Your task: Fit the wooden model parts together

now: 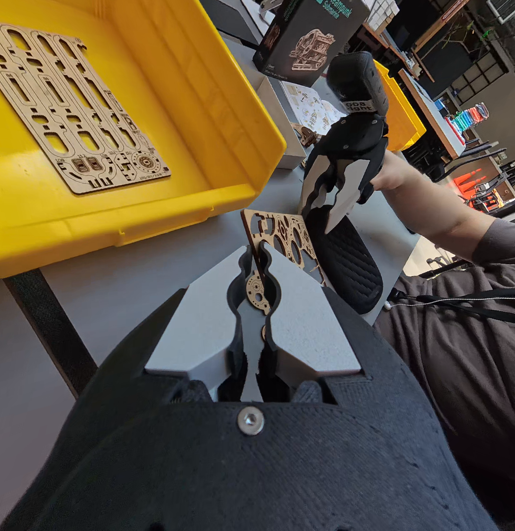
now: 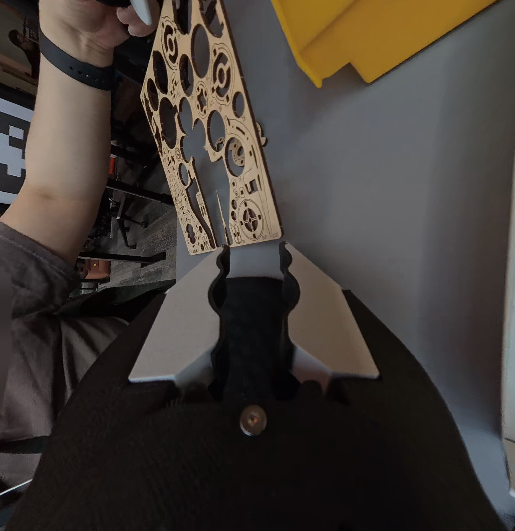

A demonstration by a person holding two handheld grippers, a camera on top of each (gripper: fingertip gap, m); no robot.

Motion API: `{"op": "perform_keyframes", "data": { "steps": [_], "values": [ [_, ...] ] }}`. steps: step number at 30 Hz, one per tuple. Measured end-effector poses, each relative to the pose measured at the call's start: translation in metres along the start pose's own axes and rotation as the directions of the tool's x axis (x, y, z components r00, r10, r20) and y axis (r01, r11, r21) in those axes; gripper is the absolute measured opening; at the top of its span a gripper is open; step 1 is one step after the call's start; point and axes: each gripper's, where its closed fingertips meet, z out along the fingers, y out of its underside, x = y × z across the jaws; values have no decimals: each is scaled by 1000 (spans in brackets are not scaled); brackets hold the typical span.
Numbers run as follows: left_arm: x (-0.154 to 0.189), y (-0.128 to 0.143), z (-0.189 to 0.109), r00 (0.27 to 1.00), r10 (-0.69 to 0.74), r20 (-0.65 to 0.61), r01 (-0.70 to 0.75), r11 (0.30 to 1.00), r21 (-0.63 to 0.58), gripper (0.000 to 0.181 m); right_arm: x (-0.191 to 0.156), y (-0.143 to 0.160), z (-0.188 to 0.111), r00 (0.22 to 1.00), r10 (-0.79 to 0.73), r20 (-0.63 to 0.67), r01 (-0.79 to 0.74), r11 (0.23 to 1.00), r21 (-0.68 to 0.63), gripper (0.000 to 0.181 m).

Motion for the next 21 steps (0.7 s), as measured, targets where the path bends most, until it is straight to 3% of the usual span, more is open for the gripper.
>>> {"op": "perform_keyframes", "data": {
  "steps": [5, 9, 16, 21],
  "values": [
    [-22, 13, 15, 999, -42, -8, 42, 999, -21, 3, 1, -3, -23, 997, -48, -54, 53, 995, 86, 36],
    [-40, 32, 21, 998, -50, 44, 53, 996, -74, 4, -2, 9, -27, 995, -82, -63, 87, 993, 84, 36],
    [-59, 29, 19, 991, -78, 110, 81, 997, -21, 5, -3, 30, -25, 992, -106, -62, 109, 992, 56, 38],
    [-67, 33, 22, 981, -90, 171, 93, 996, -7, 34, -17, 44, -40, 988, -142, -62, 147, 986, 75, 39]
  ]
}}
